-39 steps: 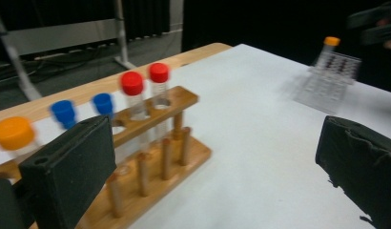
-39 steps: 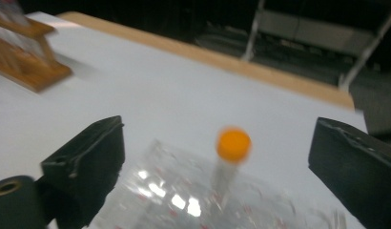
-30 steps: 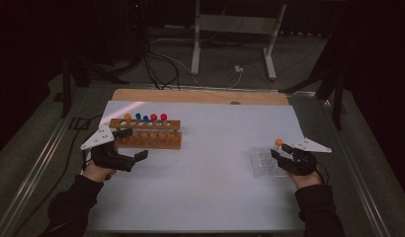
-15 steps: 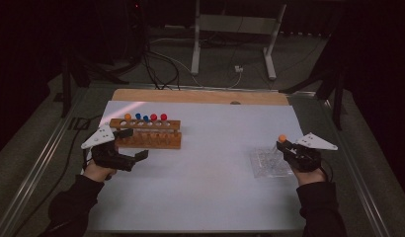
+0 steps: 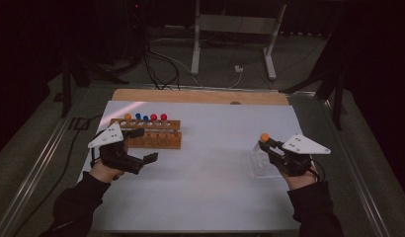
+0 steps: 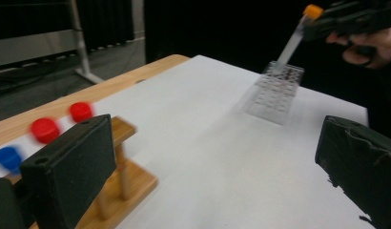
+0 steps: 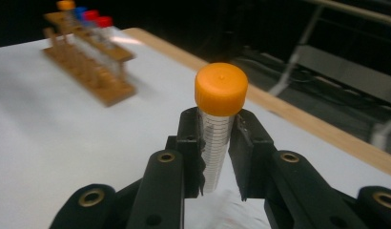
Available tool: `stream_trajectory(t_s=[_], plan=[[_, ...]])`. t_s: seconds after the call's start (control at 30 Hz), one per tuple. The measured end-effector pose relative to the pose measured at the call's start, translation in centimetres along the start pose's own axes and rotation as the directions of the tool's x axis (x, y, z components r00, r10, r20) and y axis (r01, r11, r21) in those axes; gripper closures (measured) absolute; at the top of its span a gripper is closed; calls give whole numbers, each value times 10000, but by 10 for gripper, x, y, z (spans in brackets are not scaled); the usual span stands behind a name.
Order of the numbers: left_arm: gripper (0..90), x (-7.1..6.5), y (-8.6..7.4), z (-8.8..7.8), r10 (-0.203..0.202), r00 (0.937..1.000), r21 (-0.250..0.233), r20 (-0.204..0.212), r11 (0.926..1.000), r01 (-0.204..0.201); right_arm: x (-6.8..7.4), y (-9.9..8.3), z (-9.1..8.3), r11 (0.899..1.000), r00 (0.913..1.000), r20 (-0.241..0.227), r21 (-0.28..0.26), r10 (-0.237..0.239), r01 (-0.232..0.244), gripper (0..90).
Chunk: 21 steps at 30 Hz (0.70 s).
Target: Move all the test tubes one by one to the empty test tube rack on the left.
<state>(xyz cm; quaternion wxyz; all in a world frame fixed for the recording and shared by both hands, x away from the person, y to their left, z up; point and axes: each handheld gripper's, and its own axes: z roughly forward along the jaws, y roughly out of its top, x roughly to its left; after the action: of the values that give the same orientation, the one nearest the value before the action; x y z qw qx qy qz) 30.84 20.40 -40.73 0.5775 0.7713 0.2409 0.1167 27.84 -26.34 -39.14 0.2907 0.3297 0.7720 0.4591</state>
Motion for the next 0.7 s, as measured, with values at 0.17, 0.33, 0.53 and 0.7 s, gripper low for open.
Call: stream_trajectory(t_s=[0.17, 0.33, 0.53, 0.7], plan=[[12, -10, 8, 17, 212, 9984, 73, 530, 9997, -216, 21, 0, 16, 9995, 9943, -1044, 204, -223, 245, 750], [12, -21, 12, 35, 499, 9926, 357, 1105, 9979, -541, 45, 0, 30, 9974, 9793, -1957, 400, -513, 602, 750], [66, -30, 7, 55, 567, 9857, 602, 1588, 9959, -669, 65, 0, 42, 9948, 9589, -2762, 570, -653, 842, 749], [168, -42, 7, 67, 799, 9731, 585, 2162, 9938, -946, 78, 0, 49, 9932, 9424, -3276, 674, -679, 950, 750]])
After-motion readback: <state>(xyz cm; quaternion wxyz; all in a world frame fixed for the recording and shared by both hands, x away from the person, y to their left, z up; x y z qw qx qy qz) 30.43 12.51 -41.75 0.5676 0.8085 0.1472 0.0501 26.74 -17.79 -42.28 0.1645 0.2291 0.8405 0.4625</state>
